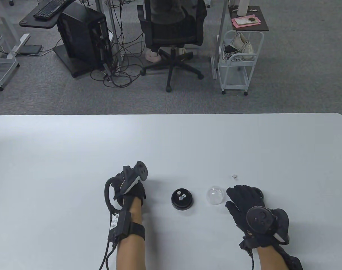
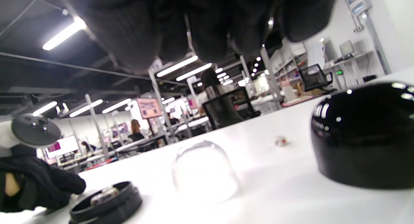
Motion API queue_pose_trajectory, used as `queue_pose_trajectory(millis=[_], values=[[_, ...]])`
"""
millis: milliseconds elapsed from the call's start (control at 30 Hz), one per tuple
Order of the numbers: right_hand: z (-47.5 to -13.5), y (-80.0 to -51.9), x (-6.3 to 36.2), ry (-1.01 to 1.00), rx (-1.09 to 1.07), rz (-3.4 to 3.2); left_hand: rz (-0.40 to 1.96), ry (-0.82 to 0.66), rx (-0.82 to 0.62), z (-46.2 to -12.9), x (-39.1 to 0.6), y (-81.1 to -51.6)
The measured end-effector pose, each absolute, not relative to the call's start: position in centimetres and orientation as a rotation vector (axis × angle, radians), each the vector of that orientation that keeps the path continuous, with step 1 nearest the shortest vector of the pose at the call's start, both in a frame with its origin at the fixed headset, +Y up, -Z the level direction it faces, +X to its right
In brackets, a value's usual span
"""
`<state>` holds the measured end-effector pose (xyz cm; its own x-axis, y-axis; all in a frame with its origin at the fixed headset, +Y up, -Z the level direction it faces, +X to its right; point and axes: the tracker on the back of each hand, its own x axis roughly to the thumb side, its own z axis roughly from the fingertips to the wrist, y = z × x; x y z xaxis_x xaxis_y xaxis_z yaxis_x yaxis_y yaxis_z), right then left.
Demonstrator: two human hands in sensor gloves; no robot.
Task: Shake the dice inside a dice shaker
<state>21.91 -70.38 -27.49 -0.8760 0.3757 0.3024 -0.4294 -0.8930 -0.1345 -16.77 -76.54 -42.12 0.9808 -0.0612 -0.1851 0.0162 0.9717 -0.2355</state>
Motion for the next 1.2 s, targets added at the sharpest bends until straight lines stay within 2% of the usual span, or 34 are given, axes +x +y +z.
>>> queue_pose_trajectory(millis=[300, 433, 600, 733, 833, 967, 1067, 1200], values=[[-27.5, -70.4, 21.8, -0.28, 0.379, 2.686, -0.139, 0.109, -0.182, -41.0, -15.4, -76.1], [-27.5, -70.4, 21.9, -0.281, 0.38, 2.682, -0.037, 0.035, -0.163, -40.0, -14.3, -75.5], [-27.5, -70.4, 21.8, -0.283, 0.383, 2.685, 0.177, -0.179, -0.107, -37.7, -10.2, -74.2], [-27.5, -70.4, 21.8, -0.284, 0.381, 2.683, 0.15, -0.301, -0.077, -35.9, -6.9, -73.5], [-27.5, -70.4, 21.8, -0.287, 0.384, 2.681, 0.131, -0.321, -0.067, -35.3, -5.8, -73.4], [-27.5, -70.4, 21.8, -0.285, 0.387, 2.682, 0.14, -0.343, -0.084, -34.9, -6.0, -73.3], [-27.5, -70.4, 21.9, -0.282, 0.384, 2.68, 0.197, -0.415, -0.015, -34.3, -7.6, -72.4], [-27.4, -70.4, 21.9, -0.284, 0.37, 2.679, 0.177, -0.383, 0.052, -33.2, -10.9, -71.0]])
